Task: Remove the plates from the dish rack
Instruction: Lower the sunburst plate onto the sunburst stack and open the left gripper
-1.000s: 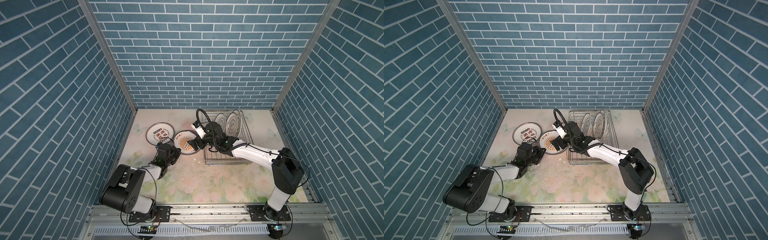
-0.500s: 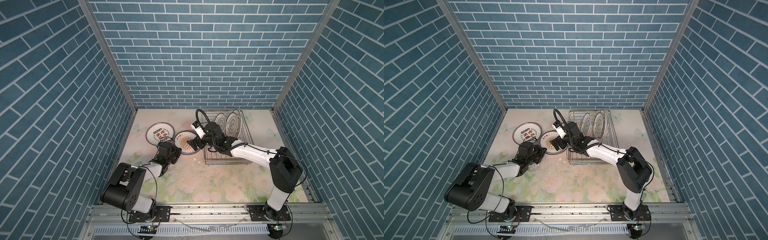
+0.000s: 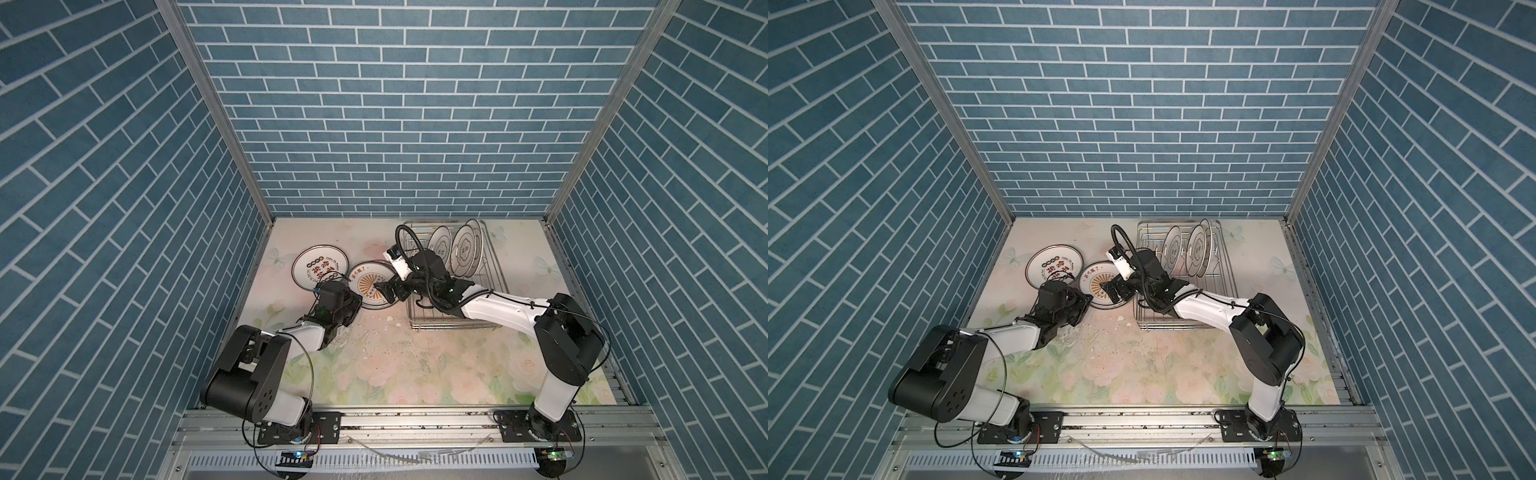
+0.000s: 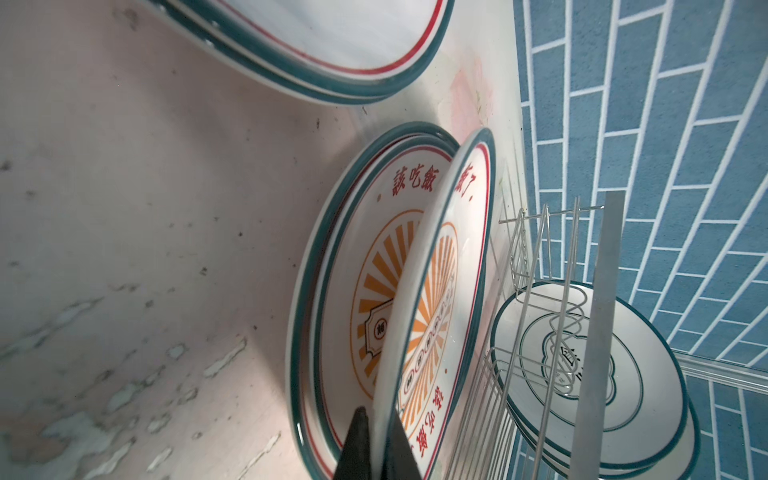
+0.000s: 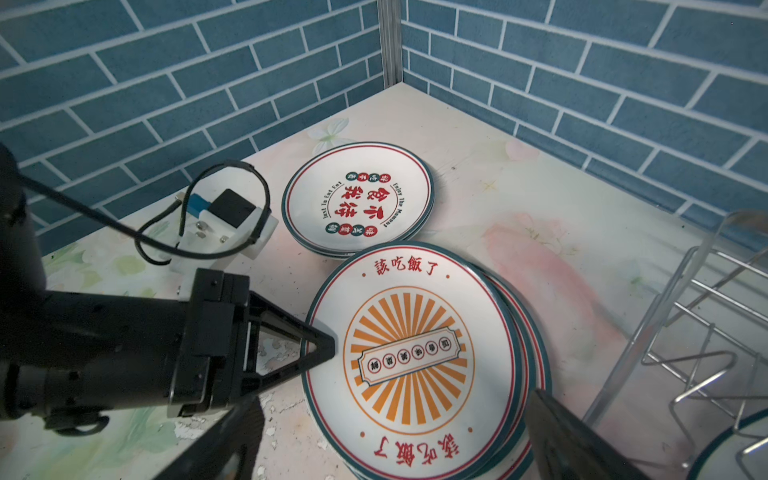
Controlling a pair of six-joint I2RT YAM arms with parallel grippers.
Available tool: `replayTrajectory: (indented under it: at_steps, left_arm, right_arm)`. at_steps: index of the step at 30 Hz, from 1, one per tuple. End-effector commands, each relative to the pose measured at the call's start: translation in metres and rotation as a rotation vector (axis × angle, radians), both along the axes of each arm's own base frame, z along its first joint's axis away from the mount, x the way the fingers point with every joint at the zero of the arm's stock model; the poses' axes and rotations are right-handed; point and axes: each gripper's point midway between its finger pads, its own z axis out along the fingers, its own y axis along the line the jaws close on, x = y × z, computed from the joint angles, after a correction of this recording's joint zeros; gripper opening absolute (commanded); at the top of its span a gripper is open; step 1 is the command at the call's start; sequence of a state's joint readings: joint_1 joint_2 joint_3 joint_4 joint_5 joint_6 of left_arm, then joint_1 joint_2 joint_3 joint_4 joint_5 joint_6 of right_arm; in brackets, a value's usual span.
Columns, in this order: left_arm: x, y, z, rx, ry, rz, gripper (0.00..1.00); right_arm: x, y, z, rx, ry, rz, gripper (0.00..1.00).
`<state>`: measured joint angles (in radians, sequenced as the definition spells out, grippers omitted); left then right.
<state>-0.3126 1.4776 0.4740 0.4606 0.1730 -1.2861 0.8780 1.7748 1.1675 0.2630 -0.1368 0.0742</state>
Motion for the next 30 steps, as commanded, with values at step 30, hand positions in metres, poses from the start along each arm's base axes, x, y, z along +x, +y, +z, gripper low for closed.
replayTrajectory:
  at_steps: [30]
  left_arm:
    - [0.005, -0.002, -0.006, 0.095, 0.023, -0.013, 0.33]
  right_arm:
    - [0.008, 0.009, -0.008, 0.016, 0.026, -0.010, 0.98]
